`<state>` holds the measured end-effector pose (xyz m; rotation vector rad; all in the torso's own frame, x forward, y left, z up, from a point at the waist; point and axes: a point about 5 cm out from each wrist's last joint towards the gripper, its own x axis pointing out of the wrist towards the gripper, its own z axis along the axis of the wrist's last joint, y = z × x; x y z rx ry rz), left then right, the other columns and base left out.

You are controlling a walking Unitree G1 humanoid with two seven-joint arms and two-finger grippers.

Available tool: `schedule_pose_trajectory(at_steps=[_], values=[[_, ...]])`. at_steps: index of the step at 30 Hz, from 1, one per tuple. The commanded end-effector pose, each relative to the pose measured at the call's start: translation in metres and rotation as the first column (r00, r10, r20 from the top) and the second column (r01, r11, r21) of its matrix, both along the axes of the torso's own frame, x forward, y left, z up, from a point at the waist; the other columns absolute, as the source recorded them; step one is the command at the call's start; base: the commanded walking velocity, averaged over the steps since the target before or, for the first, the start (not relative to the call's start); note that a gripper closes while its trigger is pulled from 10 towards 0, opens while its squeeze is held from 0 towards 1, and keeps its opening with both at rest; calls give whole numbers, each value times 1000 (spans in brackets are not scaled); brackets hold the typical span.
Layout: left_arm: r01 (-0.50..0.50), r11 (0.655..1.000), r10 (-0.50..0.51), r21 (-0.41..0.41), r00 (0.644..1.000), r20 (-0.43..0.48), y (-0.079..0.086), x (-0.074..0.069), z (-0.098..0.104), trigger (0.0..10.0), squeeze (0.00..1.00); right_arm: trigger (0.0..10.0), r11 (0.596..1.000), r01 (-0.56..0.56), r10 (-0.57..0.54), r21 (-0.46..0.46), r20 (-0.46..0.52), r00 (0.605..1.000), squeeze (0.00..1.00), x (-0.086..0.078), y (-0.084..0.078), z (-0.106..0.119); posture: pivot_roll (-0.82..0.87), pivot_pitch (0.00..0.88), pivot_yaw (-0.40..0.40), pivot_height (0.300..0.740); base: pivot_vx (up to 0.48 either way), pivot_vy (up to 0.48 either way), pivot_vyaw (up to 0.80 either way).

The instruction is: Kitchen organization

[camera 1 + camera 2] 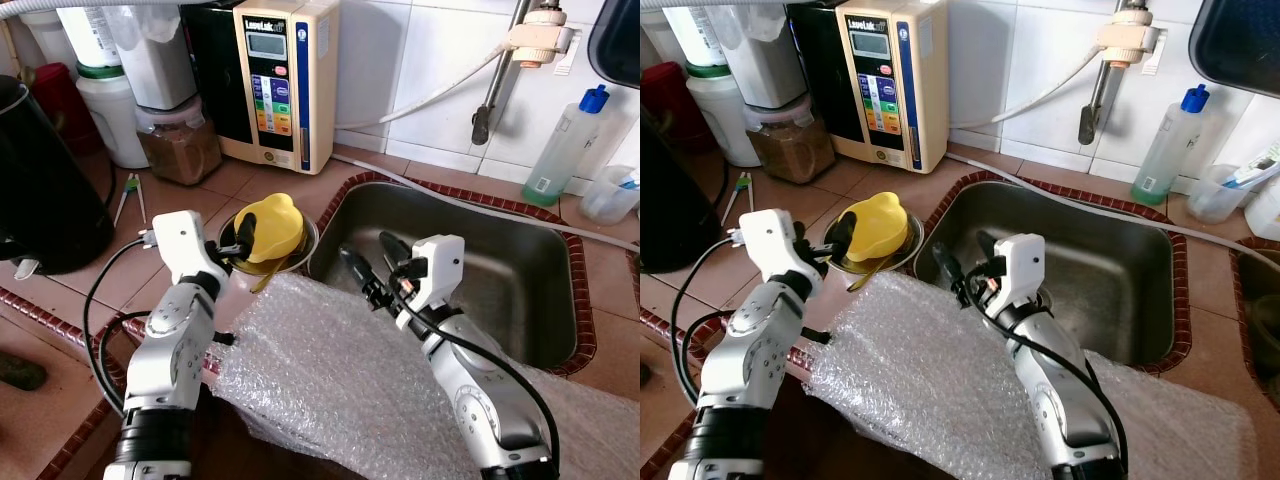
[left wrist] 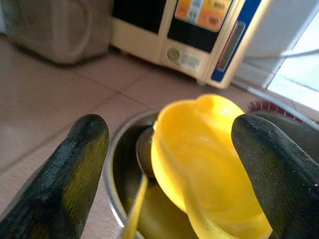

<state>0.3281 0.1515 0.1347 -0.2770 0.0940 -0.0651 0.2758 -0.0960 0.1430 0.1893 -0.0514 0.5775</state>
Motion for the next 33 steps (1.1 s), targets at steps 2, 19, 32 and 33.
schedule_pose_trajectory(at_steps=[2, 19, 32, 33], values=[[-3, 1000, 4, 15, 999, -44, -1, 2, -4, 10000, 0, 10000, 1000, -22, 22, -4, 19, 1000, 0, -4, 2, 6, -60, 0, 55, 740, 0, 0, 0], [27, 994, -6, 105, 981, -196, 6, 3, -12, 0, 0, 10000, 991, -135, 135, -18, -5, 991, 0, -16, 10, 2, -56, 0, 66, 740, 0, 0, 0], [25, 989, 5, 145, 979, -205, 13, 3, -11, 0, 0, 10000, 989, -145, 145, -27, -9, 989, 0, -15, 11, 1, -52, 0, 66, 740, 0, 0, 0], [23, 988, 9, 152, 979, -202, 14, 3, -11, 0, 0, 10000, 989, -146, 145, -28, -10, 989, 0, -15, 11, 0, -51, 0, 64, 740, 0, 0, 0]])
